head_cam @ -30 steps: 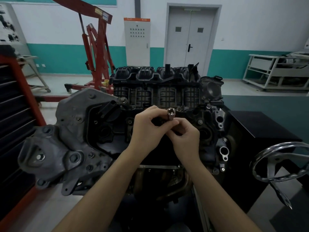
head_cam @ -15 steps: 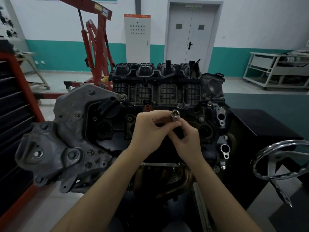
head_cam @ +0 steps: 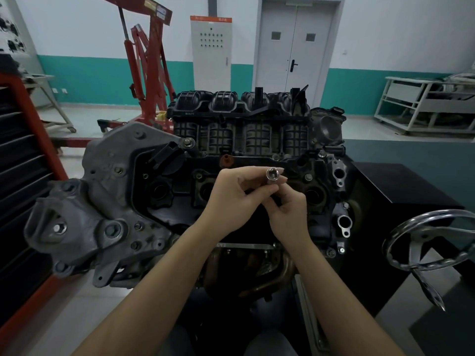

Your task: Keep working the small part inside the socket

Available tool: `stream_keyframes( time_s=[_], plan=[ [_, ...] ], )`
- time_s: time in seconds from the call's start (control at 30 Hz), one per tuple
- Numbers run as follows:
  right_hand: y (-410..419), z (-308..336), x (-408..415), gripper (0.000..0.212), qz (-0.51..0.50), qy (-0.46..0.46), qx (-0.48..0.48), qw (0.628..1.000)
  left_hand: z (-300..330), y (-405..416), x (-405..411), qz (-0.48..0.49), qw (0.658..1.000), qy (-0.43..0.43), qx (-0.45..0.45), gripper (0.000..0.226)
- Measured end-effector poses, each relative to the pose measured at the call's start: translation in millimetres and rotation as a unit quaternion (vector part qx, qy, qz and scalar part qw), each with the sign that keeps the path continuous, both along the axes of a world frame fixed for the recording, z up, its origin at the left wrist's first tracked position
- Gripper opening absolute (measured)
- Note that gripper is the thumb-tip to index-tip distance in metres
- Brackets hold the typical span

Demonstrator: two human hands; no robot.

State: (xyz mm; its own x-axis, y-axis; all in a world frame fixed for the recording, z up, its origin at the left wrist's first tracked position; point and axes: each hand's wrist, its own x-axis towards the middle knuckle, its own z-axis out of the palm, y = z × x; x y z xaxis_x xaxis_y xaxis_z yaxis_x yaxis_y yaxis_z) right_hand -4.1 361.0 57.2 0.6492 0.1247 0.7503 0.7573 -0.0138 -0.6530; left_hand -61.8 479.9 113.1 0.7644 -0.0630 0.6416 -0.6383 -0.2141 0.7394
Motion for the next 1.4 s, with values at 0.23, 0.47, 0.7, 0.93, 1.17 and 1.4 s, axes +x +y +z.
stream_keyframes(
  time_s=[0.23,0.47,0.7,0.93,1.17,1.4],
  plan=[
    [2.0,-3.8,1.2,0.017,-0.006,0.014,0.042,0.999,-0.7,-3.8,0.6,0.072,0.997,-0.025,-0.004,0.021],
    [2.3,-0.9,-2.0,0.028,-0.003,0.025,0.028,0.999,-2.4,-1.5,-2.4,0.006,1.0,-0.004,-0.03,0.029],
    [-0.7,-1.9,-1.1,0.024,-0.001,0.0,0.001,1.0,-6.4,-2.3,-5.1,0.038,0.998,-0.003,-0.055,0.036],
    [1.3,-3.8,-1.0,0.014,-0.006,0.028,0.034,0.999,-7.2,-4.4,-6.5,0.08,0.996,-0.029,-0.031,0.028],
    [-0.9,-4.3,0.1,0.022,0.002,0.008,-0.004,1.0,-7.5,-1.9,-7.3,0.004,0.999,-0.001,-0.044,0.036],
    [-0.1,-3.2,-0.3,0.015,-0.002,0.003,0.021,1.0,-6.9,-3.0,-9.5,0.085,0.996,-0.033,-0.019,0.025]
  ],
)
